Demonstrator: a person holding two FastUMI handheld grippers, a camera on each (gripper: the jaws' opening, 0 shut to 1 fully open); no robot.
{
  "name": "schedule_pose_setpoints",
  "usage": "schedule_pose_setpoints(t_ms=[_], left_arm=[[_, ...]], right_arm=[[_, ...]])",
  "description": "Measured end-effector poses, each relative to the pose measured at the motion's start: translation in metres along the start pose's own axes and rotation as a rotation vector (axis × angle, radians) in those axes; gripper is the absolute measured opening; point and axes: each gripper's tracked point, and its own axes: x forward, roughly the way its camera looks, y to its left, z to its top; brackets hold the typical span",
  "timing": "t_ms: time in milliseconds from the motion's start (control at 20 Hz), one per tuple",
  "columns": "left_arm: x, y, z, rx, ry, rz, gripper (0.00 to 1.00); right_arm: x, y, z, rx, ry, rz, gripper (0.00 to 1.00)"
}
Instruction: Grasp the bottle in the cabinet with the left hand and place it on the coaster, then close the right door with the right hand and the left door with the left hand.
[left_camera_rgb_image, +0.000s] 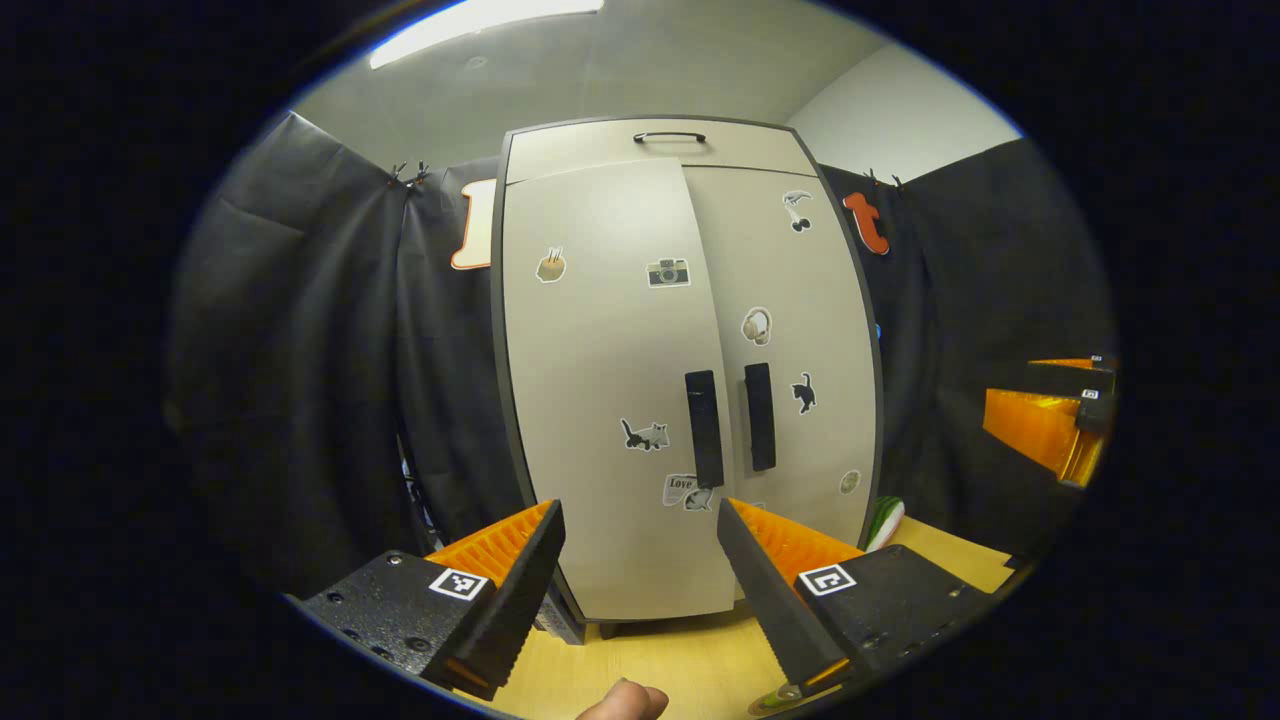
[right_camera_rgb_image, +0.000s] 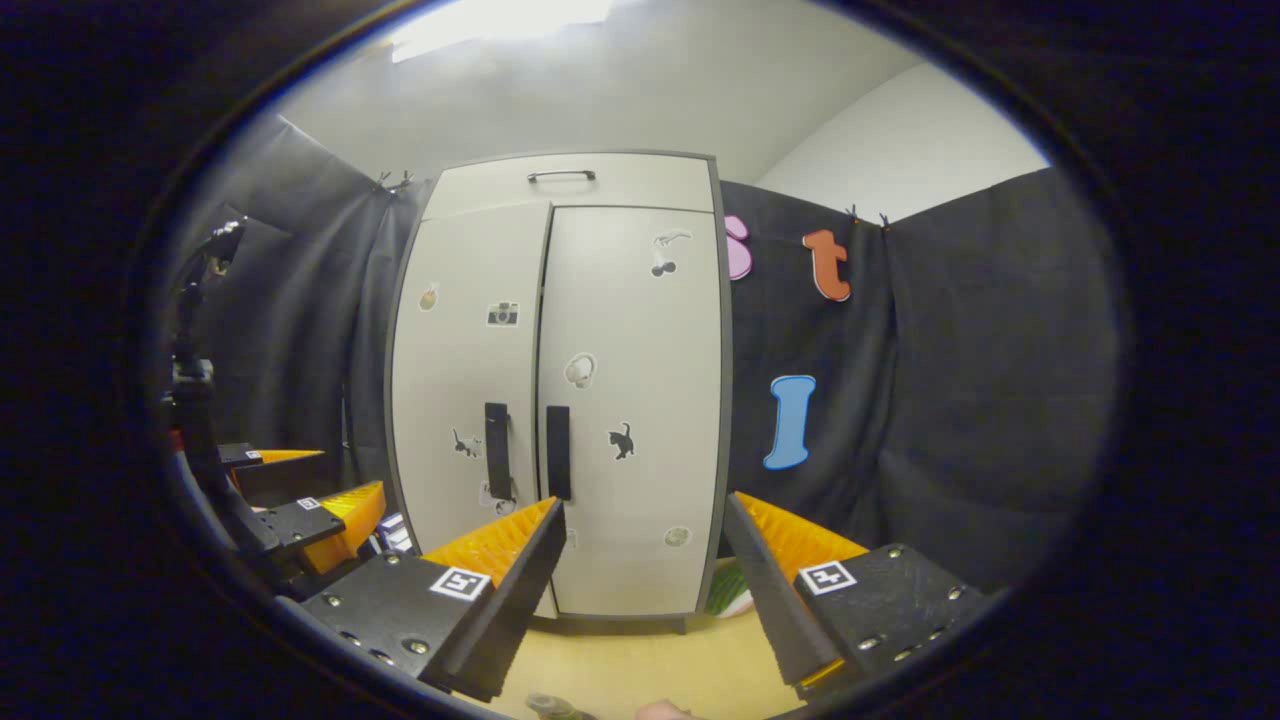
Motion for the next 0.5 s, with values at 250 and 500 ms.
schedule_pose_setpoints(t_ms=[250,500], left_arm=[[-0.003,0.0,0.001,0.006,-0.006,-0.028,0.98],[-0.001,0.001,0.002,-0.013,-0.004,-0.037,0.98]], right_arm=[[-0.001,0.011,-0.001,0.004,0.01,-0.001,0.96],[0.001,0.001,0.003,0.018,0.002,-0.041,0.96]])
